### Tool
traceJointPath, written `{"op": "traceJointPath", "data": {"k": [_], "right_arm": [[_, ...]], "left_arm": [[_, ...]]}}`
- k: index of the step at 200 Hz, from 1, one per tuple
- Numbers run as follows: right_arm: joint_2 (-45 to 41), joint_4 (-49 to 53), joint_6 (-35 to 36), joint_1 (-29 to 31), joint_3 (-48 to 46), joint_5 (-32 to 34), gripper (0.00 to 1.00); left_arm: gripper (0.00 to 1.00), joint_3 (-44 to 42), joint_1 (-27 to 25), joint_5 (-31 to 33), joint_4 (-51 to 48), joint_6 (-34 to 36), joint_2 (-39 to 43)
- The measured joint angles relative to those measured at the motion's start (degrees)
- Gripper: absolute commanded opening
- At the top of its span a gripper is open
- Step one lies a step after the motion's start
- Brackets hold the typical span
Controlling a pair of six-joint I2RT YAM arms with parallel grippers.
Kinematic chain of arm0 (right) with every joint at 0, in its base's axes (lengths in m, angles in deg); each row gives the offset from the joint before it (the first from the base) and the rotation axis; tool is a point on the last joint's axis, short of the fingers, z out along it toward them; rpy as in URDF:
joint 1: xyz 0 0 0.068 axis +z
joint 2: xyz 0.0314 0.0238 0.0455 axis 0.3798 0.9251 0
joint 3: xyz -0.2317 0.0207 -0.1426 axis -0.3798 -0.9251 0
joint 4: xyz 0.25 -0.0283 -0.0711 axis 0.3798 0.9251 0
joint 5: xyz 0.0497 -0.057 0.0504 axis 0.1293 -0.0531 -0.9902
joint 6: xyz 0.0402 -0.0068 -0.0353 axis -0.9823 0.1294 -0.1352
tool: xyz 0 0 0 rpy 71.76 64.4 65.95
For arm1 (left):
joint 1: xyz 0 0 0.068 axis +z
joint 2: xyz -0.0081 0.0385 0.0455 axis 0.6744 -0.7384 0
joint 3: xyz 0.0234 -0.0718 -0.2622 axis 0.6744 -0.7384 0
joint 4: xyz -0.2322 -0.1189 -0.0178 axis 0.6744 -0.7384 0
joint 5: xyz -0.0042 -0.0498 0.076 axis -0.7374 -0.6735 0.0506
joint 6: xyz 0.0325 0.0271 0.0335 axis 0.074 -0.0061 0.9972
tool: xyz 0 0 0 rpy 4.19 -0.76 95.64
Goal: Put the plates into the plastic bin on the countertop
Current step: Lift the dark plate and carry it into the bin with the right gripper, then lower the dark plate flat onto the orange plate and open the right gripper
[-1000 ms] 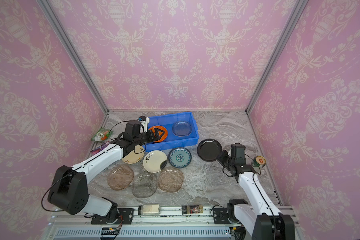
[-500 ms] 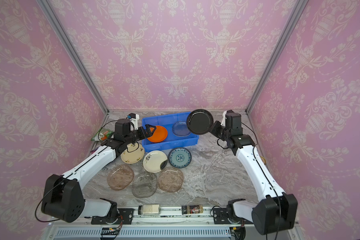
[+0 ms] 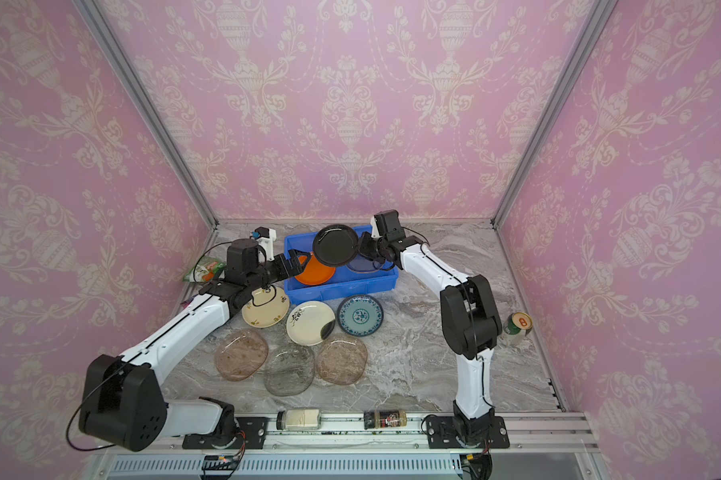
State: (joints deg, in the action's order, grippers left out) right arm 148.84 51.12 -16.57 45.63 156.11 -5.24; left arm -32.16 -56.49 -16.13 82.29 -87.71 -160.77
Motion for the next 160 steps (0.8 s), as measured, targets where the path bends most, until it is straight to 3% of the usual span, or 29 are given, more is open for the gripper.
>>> {"op": "traceJointPath", "data": {"k": [71,160], "right_arm": [[13.2,-1.2,-3.1,3.5,9.1,-0.5,0.00],[20.1,2.1,-3.7,6.4,17.7,-0.3,0.00]], "left_arm": [[0.99,0.0,0.3,-0.2,0.0,0.0,0.0],[0.99,-0.5,0.5,-0.2,0.0,0.7,-0.2]]}}
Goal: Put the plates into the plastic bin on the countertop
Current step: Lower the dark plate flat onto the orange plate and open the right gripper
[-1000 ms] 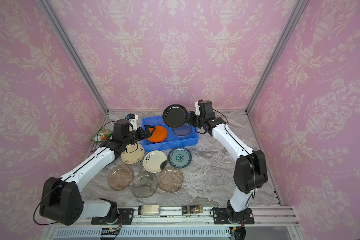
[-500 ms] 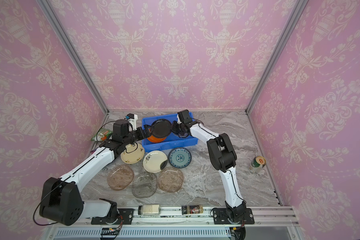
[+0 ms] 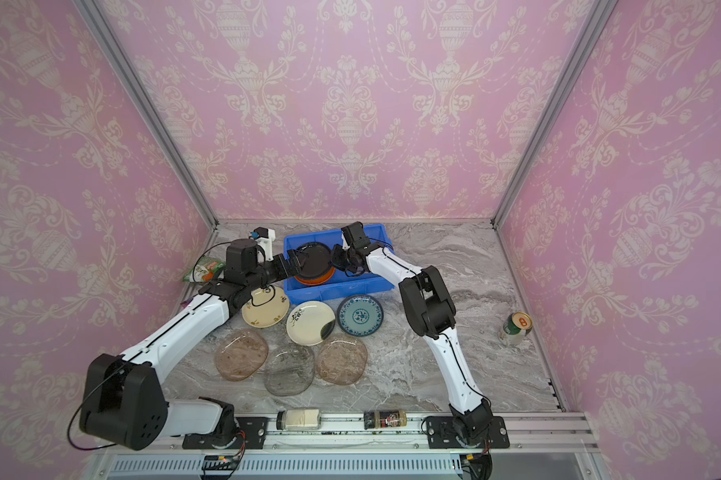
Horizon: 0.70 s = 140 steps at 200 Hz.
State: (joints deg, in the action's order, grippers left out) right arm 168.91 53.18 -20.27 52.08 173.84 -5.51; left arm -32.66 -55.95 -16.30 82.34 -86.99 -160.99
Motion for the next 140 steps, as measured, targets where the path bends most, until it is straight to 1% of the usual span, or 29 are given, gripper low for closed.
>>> {"op": "traceJointPath", "data": {"k": [58,82,108,140], "right_arm": [[0.6,3.5,0.0,0.5,1.9,1.1,0.00],[0.6,4.3,0.0,0.7,2.8,1.7,0.04],[0.6,5.3,0.0,0.8,3.4,2.0,0.12],[0.7,5.5,0.1,1.1,4.5,1.9,0.14]], "left_arm": [[0.99,-1.3,0.0,0.0,0.0,0.7,0.0],[0.99,-1.3,0.0,0.1,0.0,0.8,0.1],[0.99,-1.3,0.0,0.1,0.0,0.8,0.1],[0.99,-1.3,0.0,0.0,0.0,0.8,0.1]]}}
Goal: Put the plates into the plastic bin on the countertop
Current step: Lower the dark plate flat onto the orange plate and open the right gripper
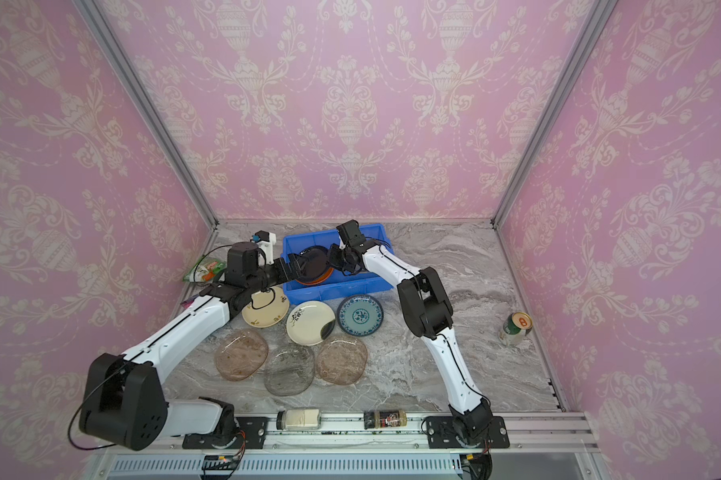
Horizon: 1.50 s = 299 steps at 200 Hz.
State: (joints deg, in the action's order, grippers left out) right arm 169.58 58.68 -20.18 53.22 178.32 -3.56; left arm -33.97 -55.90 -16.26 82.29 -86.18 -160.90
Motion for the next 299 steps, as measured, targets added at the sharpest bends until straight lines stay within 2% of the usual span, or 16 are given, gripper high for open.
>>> {"op": "traceJointPath", "data": {"k": [66,163,212,241,299], "right_arm": [[0.1,2.1,0.5,0.3,0.7,0.3,0.23],[2.8,10.1,5.0,0.5,5.6,5.7,0.32],[2.8,10.7,6.4,0.7,5.5,7.1,0.31],[2.8,10.6,6.7,0.7,5.5,7.1,0.22],[5.7,10.5,6.9,0.6,8.2,5.0,0.16]], "left_arm": [[0.99,0.0,0.0,0.2,0.0,0.2,0.0],[0.99,-0.5,0.0,0.2,0.1,0.4,0.0],[0.99,-0.8,0.0,0.2,1.1,0.4,0.0],[0.99,-0.8,0.0,0.2,1.7,0.4,0.0],[0.99,-0.8,0.0,0.1,3.1,0.4,-2.4]]}}
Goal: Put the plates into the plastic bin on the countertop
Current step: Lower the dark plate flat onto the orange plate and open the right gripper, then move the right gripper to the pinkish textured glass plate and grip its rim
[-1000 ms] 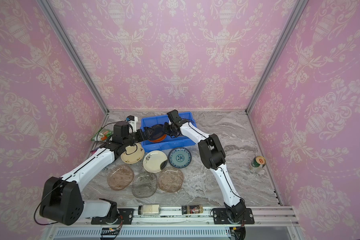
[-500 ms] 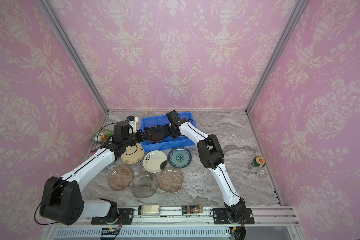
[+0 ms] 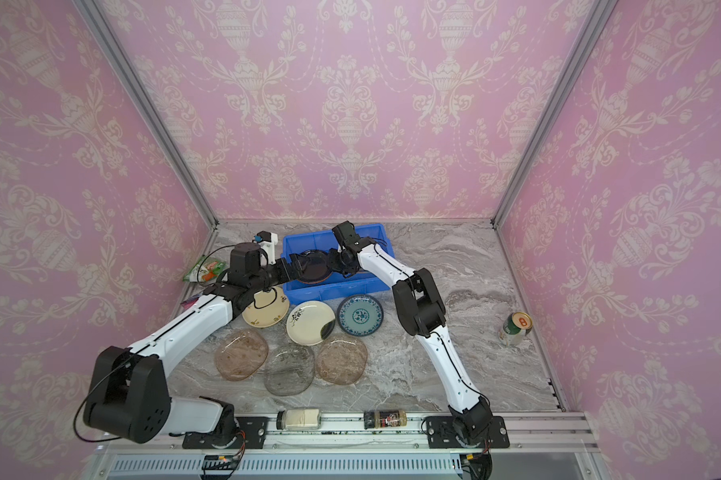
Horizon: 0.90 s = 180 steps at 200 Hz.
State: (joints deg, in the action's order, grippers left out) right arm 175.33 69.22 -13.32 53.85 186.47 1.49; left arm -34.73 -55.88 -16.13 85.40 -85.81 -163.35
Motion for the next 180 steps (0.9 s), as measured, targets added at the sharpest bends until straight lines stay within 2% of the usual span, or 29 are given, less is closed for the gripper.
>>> {"op": "traceJointPath", "data": {"k": [68,108,145,180], "right_arm": [[0.3,-0.3,0.1,0.0,-0.7,-0.8,0.25],[-3.3,-0.3,1.2,-0.6,-1.6,-0.9,0.28],[-15.6,-2.0,2.8,-1.1,-8.1,-0.3,0.30],[-35.5,-8.2,5.4,-1.1,-26.0,0.1,0.35]], "left_arm": [[0.99,0.0,0.0,-0.1,0.0,0.0,-1.1],[0.99,0.0,0.0,-0.1,-0.1,0.0,-1.0],[0.99,0.0,-0.3,0.0,-0.3,0.0,-1.0],[0.99,0.1,-1.9,0.0,-0.6,0.5,-1.0]]}}
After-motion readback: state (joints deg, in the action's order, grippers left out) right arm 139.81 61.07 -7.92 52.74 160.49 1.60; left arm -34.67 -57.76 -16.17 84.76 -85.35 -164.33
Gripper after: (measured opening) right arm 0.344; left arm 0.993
